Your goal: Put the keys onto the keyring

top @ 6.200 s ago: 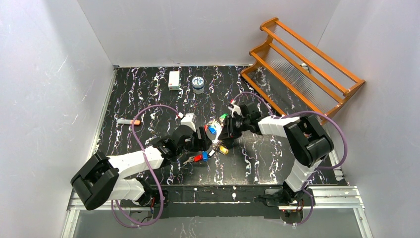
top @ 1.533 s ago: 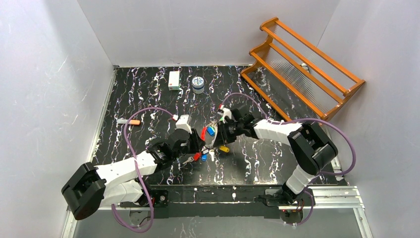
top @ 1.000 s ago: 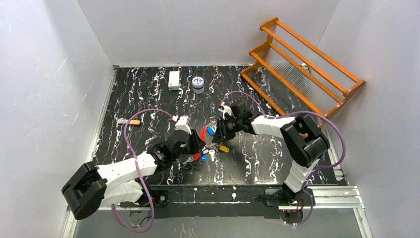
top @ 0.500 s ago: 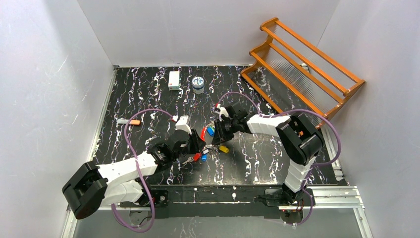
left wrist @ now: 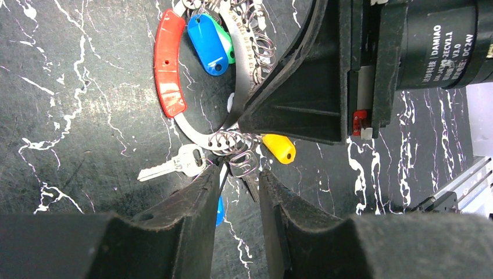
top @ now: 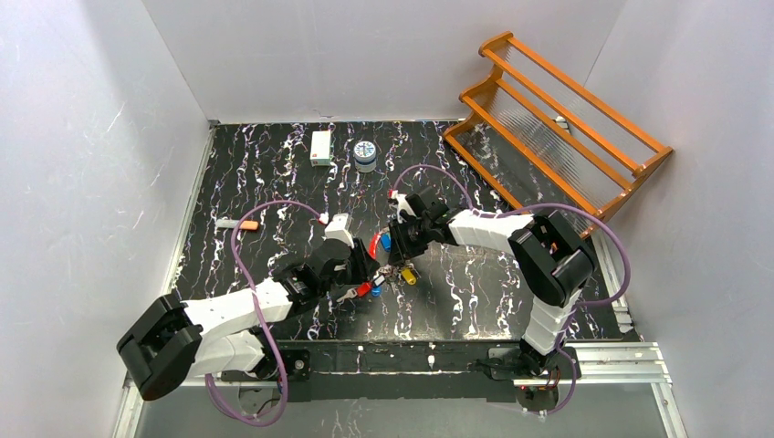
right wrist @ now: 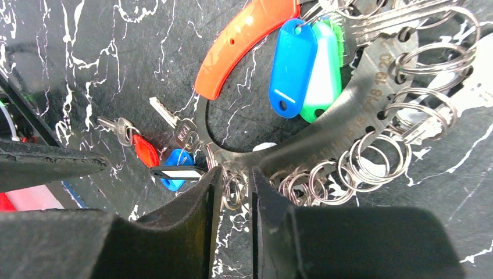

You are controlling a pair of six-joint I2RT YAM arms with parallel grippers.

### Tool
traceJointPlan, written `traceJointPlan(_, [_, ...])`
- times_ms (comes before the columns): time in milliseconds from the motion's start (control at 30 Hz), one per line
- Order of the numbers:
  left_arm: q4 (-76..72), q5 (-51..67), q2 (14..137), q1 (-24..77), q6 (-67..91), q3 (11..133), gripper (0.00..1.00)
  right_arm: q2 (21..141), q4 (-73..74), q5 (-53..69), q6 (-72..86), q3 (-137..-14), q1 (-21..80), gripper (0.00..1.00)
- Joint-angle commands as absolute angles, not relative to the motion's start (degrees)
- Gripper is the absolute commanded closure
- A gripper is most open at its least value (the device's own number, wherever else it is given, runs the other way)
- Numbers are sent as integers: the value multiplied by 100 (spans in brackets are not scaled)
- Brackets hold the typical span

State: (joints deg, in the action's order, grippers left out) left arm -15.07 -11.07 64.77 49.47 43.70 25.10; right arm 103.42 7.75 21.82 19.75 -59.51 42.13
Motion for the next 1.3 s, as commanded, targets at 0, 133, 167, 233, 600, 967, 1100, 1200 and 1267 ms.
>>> traceJointPlan(0, [-1547,-1125,6479,4975,4350,2544,70,10040,877,2000,1846,-6212,4247,68])
traceJointPlan(133, [-1527,-1145,6463,4976,4329,2540,69,9939,891,1935,1788,-6247,4283,67])
traceJointPlan(167, [-1529,-1142,6460,4975,4328,2540,69,9921,902,1946,1770,-6260,4296,67])
traceJointPlan(233, [-1527,-1136,6460,4975,4335,2549,69,9910,901,2008,1750,-6287,4328,67])
traceJointPlan(600, [-1523,-1125,6419,4975,4363,2548,69,10353,967,1958,1771,-6499,4525,68])
traceJointPlan(967, [-1492,-1134,6447,4975,4335,2584,69,10457,1097,1578,1736,-6489,4534,69])
traceJointPlan(1100, [-1494,-1126,6473,4975,4333,2597,69,10522,1095,1657,1729,-6466,4526,71])
traceJointPlan(1200, [-1494,-1132,6478,4979,4328,2608,69,10530,1041,1769,1731,-6431,4532,73])
traceJointPlan(1267, [-1494,-1126,6486,4979,4325,2610,69,10521,985,1886,1723,-6396,4528,74])
